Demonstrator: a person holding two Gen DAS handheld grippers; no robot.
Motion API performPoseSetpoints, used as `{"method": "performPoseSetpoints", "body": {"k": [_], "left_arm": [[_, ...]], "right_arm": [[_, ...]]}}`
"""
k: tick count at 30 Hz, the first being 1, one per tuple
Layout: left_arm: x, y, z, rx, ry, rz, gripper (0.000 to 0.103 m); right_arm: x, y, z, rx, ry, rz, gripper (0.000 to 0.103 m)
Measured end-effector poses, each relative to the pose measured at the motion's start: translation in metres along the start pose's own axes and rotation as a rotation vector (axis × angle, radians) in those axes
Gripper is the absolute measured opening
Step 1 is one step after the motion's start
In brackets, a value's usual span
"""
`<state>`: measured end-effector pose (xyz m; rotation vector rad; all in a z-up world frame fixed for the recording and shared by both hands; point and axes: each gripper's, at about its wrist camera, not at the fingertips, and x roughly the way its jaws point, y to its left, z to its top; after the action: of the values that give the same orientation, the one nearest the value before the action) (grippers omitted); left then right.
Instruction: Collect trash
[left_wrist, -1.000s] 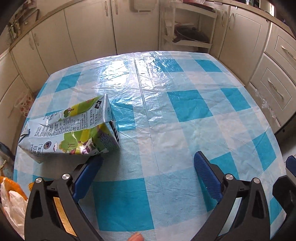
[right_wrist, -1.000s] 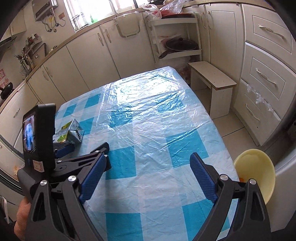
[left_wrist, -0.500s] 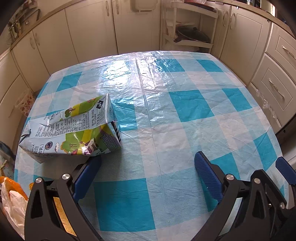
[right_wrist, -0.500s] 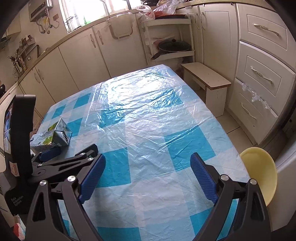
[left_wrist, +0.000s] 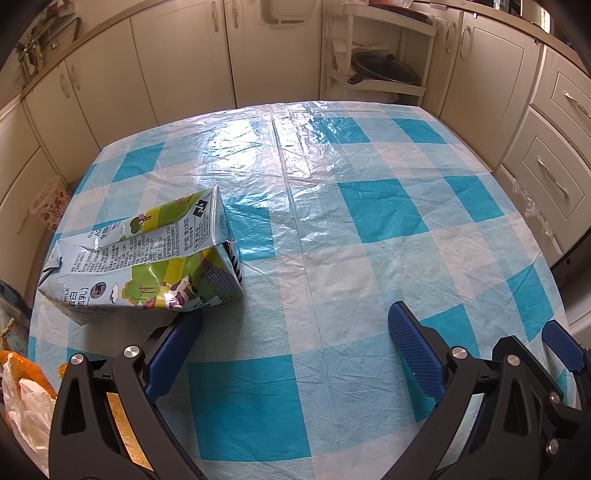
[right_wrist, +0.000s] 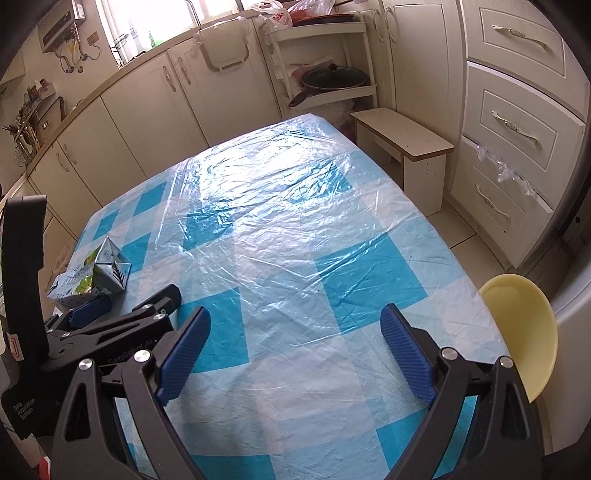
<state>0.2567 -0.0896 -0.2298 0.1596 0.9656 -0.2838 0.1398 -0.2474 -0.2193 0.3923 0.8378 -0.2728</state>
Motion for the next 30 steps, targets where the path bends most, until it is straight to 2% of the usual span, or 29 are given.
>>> {"method": "performPoseSetpoints", "body": {"k": [8,18,27,30], "left_arm": [[0.0,0.0,0.0,0.001,0.001,0.0,0.097],[0.0,0.0,0.0,0.001,0.001,0.0,0.096],[0.0,0.0,0.0,0.001,0.001,0.001,0.096],[0.0,0.0,0.0,0.001,0.001,0.001,0.097]], "right_arm": [[-0.001,0.0,-0.001,0.0,0.001,0.004,0.09],[-0.015,-0.001,-0.003,-0.024,-0.044,0.086,0.091],[-0.012,-0.016,-0.006,0.022,0.002,0.178,0.092],[-0.011,-0.015,-0.006,0.028,0.003,0.171,0.092]]}}
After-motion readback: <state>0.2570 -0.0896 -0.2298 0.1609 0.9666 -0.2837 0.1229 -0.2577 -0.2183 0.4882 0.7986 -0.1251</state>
